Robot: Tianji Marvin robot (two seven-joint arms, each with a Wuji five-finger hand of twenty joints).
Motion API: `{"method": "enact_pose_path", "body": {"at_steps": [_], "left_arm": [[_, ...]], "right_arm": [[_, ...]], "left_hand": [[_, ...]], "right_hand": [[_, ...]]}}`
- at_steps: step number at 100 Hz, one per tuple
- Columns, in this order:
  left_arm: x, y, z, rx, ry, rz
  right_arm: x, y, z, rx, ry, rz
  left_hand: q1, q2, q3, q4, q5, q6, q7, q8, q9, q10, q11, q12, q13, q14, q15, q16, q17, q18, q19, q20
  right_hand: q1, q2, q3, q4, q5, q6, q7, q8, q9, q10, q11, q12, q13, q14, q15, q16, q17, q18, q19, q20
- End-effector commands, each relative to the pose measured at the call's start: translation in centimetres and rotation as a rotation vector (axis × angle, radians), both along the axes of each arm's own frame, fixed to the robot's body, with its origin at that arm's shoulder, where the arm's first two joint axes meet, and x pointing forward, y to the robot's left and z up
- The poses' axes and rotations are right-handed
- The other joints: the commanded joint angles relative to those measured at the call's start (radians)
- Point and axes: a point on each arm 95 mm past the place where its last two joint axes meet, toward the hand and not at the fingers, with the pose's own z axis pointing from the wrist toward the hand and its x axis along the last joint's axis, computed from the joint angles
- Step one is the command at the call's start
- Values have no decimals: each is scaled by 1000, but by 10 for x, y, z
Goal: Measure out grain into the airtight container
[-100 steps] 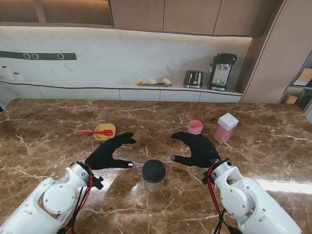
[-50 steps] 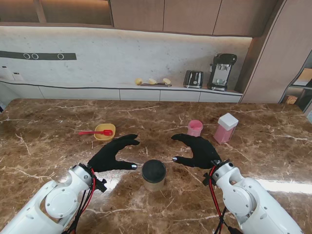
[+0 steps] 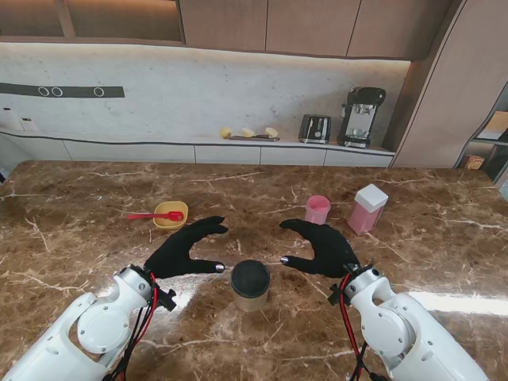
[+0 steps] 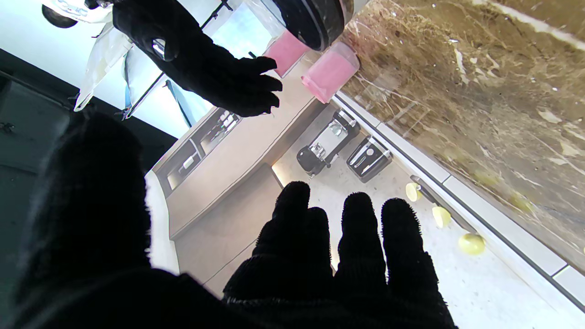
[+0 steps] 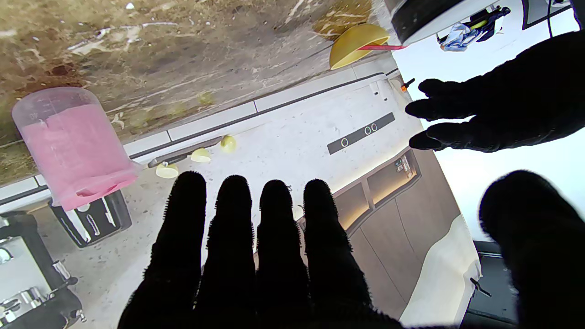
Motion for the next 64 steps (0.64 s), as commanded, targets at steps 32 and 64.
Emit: {"method": "enact_pose_path", "body": {"at_steps": [32,64], "left_arm": [[2,-3,-1,2,6,-10],[1,-4,-2,2,8,-13]], "right_arm": [[-6,-2,-6,-5,10,-11],[-7,-1,-5,-11,2,-4]], "left_hand": [[3,29,-33,36,-20,-162,-291,-17,27,-14,3,-7,25,0,-6,4,3,-7,29,11],[6,28,-35,37,-12,-163,-285,-16,33,-17,3,-7,25,-1,-7,2,2,-2,29,12]], "right_hand": [[16,28,-27,29,-19,-16,17,-12,22,-1,2,4,25,-21,-6,-14,-4,-25,1,-20],[23,28,-32,28,-22,-17,20,-11,21,-1,-4,11,26,-19,-7,-11,-4,-22,2,-18]]}}
